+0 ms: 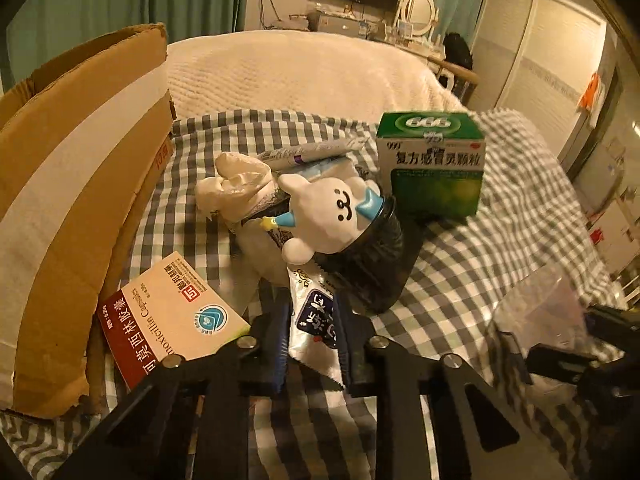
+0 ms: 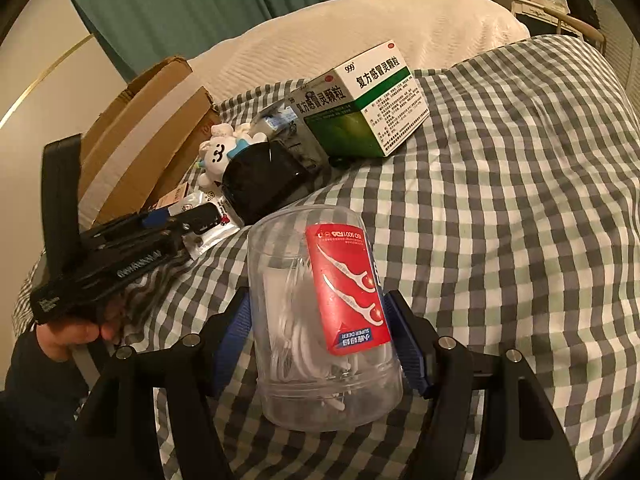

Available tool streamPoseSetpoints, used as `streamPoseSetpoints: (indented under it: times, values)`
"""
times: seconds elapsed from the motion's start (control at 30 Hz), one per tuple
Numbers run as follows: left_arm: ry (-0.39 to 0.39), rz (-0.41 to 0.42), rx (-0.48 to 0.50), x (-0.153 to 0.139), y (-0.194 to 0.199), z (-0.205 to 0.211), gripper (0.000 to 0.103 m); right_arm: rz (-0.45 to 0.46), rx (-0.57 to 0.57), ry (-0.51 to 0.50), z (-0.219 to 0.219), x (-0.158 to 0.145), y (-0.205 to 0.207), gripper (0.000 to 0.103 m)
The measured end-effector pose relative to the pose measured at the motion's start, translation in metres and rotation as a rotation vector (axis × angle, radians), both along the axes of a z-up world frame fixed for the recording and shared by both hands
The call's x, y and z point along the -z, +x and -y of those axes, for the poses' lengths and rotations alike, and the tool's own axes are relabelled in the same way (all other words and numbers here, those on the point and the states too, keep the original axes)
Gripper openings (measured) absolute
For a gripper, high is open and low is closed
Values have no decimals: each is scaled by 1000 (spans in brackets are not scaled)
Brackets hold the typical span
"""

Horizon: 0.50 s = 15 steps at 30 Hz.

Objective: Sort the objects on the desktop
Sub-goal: 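Grasp the white sachet with the left tool while the right tool holds the container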

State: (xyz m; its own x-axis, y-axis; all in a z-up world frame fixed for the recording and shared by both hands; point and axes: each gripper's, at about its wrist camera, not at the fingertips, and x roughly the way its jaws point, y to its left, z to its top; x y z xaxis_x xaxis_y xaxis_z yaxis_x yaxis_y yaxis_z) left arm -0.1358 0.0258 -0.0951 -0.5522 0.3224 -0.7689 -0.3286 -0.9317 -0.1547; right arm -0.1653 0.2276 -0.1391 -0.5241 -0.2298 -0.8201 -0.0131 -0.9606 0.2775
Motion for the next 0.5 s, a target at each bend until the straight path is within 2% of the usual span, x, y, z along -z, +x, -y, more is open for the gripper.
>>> streamPoseSetpoints:
  times: [0.27, 0.33, 0.4, 0.5]
  values:
    - [21, -38, 54, -9, 16, -6, 17, 0, 5, 15, 2, -1, 5, 66]
    - [10, -17, 58, -5, 12, -9, 19, 1, 6, 14, 2, -1, 4, 66]
    - [31, 47, 61, 6, 4, -8, 19, 2, 4, 16, 1, -1, 3, 66]
    - [47, 70, 65, 13, 2, -9, 11, 1, 2, 20, 1, -1, 3, 66]
